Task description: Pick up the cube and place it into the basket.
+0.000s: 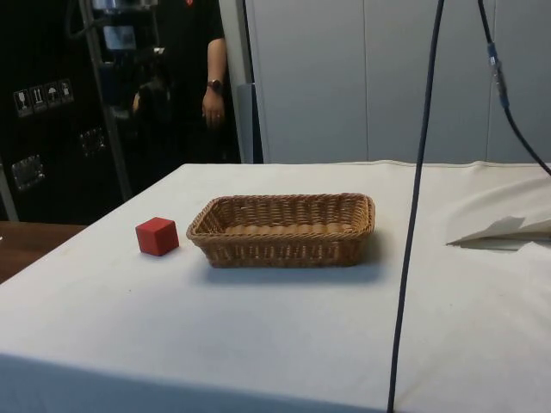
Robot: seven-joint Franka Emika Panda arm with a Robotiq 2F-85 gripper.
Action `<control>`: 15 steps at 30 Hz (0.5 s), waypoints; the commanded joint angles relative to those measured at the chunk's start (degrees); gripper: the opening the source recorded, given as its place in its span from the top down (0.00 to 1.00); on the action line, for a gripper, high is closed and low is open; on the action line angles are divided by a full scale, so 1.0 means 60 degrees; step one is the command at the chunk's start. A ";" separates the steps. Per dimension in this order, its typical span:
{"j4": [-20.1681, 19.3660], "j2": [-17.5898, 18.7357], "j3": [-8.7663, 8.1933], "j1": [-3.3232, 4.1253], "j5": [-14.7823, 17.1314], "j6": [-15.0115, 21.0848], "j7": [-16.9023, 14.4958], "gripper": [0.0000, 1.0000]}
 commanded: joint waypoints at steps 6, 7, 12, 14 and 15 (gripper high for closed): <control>0.0048 0.0353 0.0010 -0.0010 0.0048 0.0401 0.0057 0.00; 0.0048 0.0382 0.0010 -0.0010 0.0038 0.0449 0.0067 0.00; 0.0019 0.0573 0.0010 -0.0019 0.0038 0.0754 0.0067 0.00; 0.0000 0.0640 0.0010 -0.0019 0.0038 0.0879 0.0067 0.00; -0.0010 0.0668 0.0010 -0.0019 0.0038 0.0936 0.0057 0.00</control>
